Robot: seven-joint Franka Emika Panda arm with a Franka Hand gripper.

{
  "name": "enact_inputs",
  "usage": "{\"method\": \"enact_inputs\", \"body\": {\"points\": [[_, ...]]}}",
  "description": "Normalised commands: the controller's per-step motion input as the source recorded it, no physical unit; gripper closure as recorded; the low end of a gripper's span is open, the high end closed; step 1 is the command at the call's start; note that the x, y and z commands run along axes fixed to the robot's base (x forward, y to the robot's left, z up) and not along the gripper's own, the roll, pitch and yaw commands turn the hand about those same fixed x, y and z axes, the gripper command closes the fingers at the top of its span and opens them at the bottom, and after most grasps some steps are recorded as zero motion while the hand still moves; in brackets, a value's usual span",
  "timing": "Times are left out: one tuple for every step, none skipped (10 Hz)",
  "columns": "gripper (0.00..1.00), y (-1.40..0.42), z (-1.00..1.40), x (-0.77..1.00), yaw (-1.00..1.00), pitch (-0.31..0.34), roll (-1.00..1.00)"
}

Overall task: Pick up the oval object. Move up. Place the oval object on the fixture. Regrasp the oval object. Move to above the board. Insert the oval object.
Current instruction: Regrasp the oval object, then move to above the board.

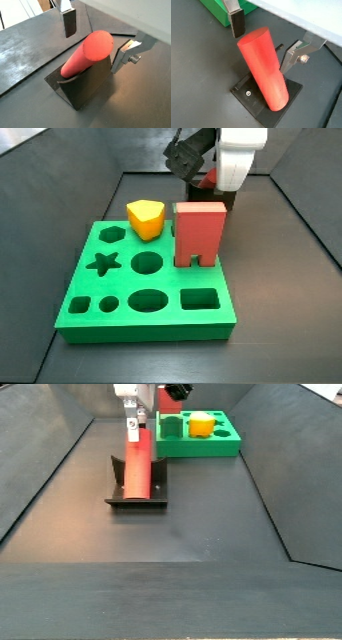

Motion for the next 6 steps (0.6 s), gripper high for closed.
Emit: {"method": "enact_inputs", "body": {"points": [[1.0,0.5,0.17,0.0,0.0,0.0,0.0],[1.0,-0.13,1.0,-0.34,0.09,-0.048,-0.11],[1.0,-0.12,1.0,-0.35,0.08,-0.039,-0.11],[1.0,-0.12,1.0,-0.34,0.07,-0.039,-0.1],[1.0,-0.11,1.0,-0.31,0.05,-0.023,-0.09],[1.0,-0.1,1.0,-0.29,0.03,0.006,-0.07]]}}
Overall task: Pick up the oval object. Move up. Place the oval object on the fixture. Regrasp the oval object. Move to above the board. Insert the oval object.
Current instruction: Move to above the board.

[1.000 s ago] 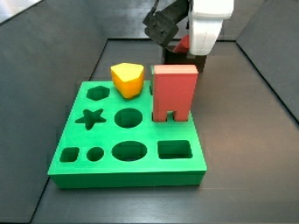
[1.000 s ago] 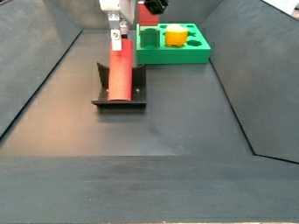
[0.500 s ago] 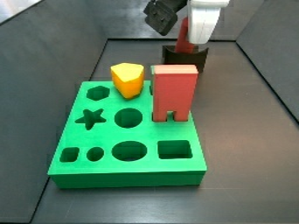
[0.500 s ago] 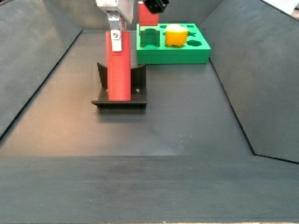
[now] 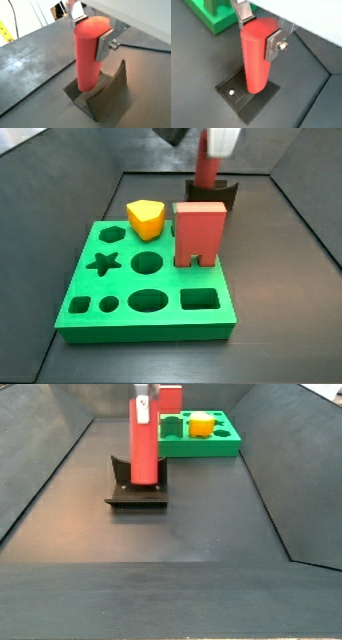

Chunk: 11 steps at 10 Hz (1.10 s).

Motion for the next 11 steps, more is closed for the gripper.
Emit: {"method": "enact_inputs", "body": {"points": [[1.0,-0.1,1.0,-0.27,0.01,0.039,-0.06],[1.0,-0.09,1.0,-0.26,0.0,0.053,-0.06],[1.0,-0.08,1.0,-0.23,-0.01,0.071,-0.07],[1.0,-0.07,1.0,-0.21,-0.01,0.076,-0.08],[1.0,-0.06,1.0,-0.19,-0.01,0.083,-0.08],[1.0,-0.06,1.0,-0.17,-0.01,0.086,-0.08],[1.0,-0.05,1.0,-0.15,-0.01,0.088,-0.08],[1.0,-0.04,1.0,-0.13,-0.01,0.085,-0.08],[1.0,-0.02,0.8,-0.08,0.0,0.084,-0.08],[1.0,-0.02,0.69,-0.06,0.0,0.087,-0.08],[1.0,-0.02,0.42,-0.01,0.0,0.11,-0.08]]}}
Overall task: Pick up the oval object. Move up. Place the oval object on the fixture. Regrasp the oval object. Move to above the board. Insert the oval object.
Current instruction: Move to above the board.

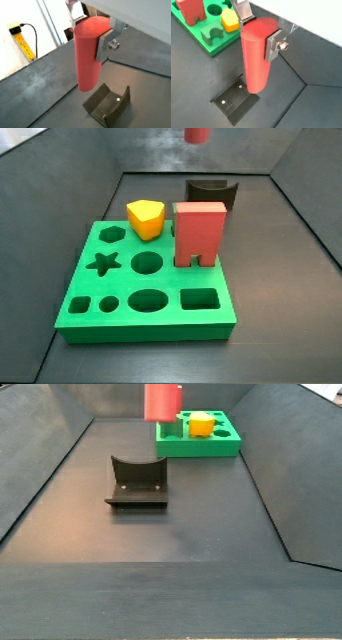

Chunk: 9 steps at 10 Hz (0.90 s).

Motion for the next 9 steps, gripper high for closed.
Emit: {"method": "enact_inputs", "body": {"points": [[1.0,-0.01,0.27,0.01,0.0,0.13,-0.07],[1.0,-1.0,0.17,-0.23,1.0,0.076,-0.27],[1.0,-1.0,0.15,-0.22,1.0,0.072,-0.26],[1.0,-1.0,0.16,-0.21,1.0,0.059,-0.25],[1.0,-1.0,0.15,-0.2,1.0,0.042,-0.26],[1.0,-1.0,0.16,-0.19,1.0,0.029,-0.25],[1.0,-1.0,0.16,-0.18,1.0,0.017,-0.24],[1.0,-1.0,0.16,-0.17,1.0,0.007,-0.24],[1.0,-1.0,0.16,-0.15,1.0,-0.002,-0.23]]}}
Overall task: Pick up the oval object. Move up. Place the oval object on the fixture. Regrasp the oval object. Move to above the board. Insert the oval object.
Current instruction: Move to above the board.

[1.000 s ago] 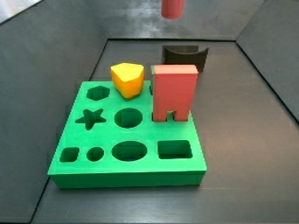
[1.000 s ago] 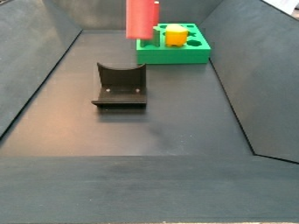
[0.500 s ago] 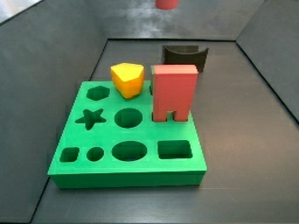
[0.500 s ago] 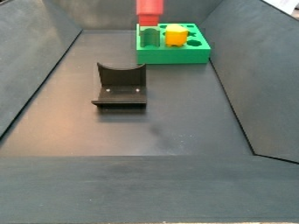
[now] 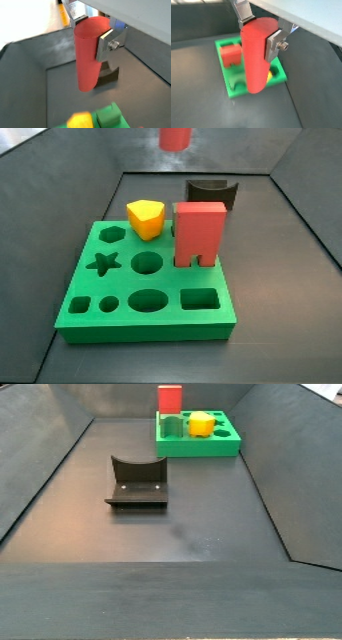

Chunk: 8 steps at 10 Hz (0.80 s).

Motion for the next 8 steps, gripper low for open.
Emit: {"method": "enact_inputs", "body": {"points": [[1.0,-0.79,0.14,-0.08,1.0,-0.012,-0.22],[1.0,-0.43,0.08,-0.01,1.0,-0.022,-0.21],[1.0,-0.31,0.06,0.01,1.0,-0.026,-0.2],[1.0,-0.17,0.04,0.03,1.0,-0.04,-0.19],[1.0,-0.11,0.02,0.03,1.0,-0.05,-0.18],[1.0,-0.06,0.01,0.04,1.0,-0.068,-0.17],[1.0,-0.04,0.0,0.04,1.0,-0.076,-0.16],[1.0,-0.02,0.0,0.03,1.0,-0.088,-0.15]]}}
